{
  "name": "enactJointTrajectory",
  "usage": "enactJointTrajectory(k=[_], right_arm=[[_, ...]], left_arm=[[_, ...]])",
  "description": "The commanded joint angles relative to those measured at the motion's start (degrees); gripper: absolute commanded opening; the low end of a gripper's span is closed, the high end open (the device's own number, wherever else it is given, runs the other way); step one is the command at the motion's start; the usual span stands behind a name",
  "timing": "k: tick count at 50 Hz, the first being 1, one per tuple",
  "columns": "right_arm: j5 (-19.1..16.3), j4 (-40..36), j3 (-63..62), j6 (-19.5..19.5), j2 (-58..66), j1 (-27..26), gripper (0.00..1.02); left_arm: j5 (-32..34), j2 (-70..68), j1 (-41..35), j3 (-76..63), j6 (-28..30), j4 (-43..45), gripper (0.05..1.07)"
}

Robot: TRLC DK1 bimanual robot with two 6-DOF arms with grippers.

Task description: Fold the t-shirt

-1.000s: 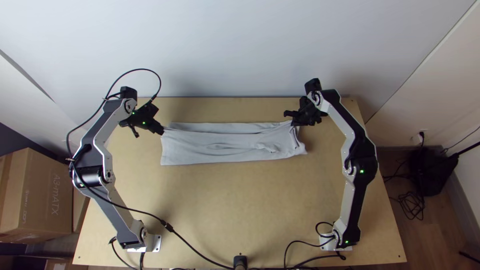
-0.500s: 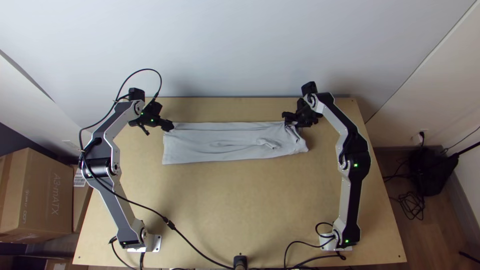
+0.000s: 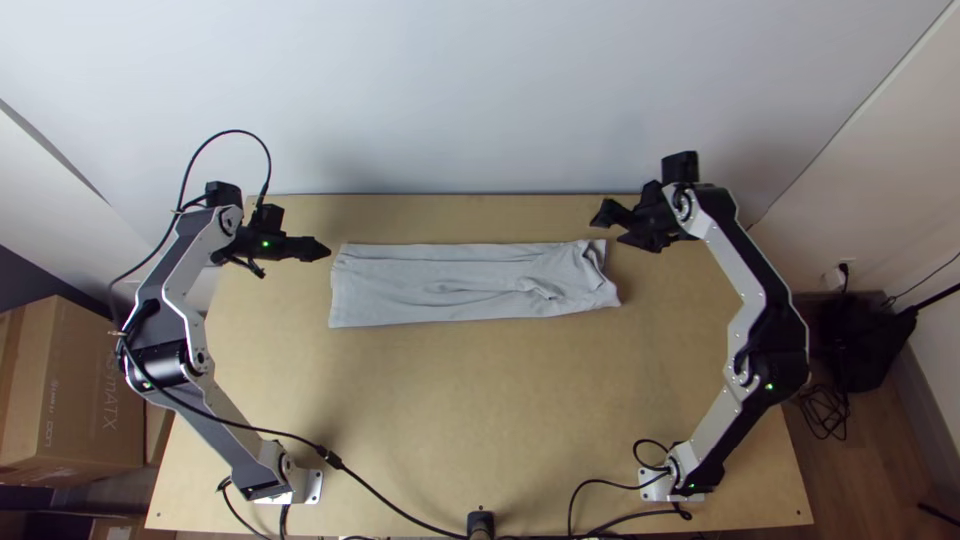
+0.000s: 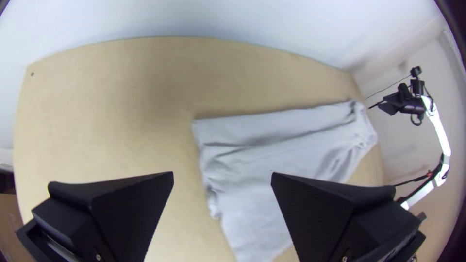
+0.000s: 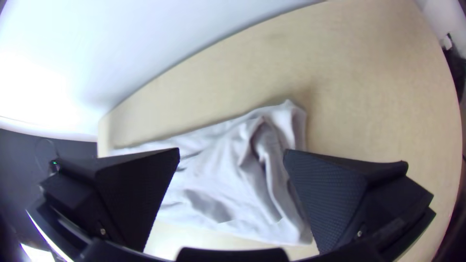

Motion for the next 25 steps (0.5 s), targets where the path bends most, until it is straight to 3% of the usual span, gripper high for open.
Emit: enactJointTrajectory(k=[1, 15, 25], right_arm=[[-4.53, -0.21, -1.92, 5.08, -3.08, -1.22, 0.99], [-17.45, -2.06, -2.71, 9.65, -8.8, -4.65, 0.99], [-20.18, -2.49, -4.46, 10.01, -12.75, -5.18, 0.99]], left_arm=[[2.89, -0.66, 0.25, -4.8, 0.37, -2.42, 1.02], [10.54, 1.63, 1.74, -10.87, 2.83, -4.97, 1.02], [10.54, 4.35, 2.62, -10.95, 2.12, -1.98, 1.02]])
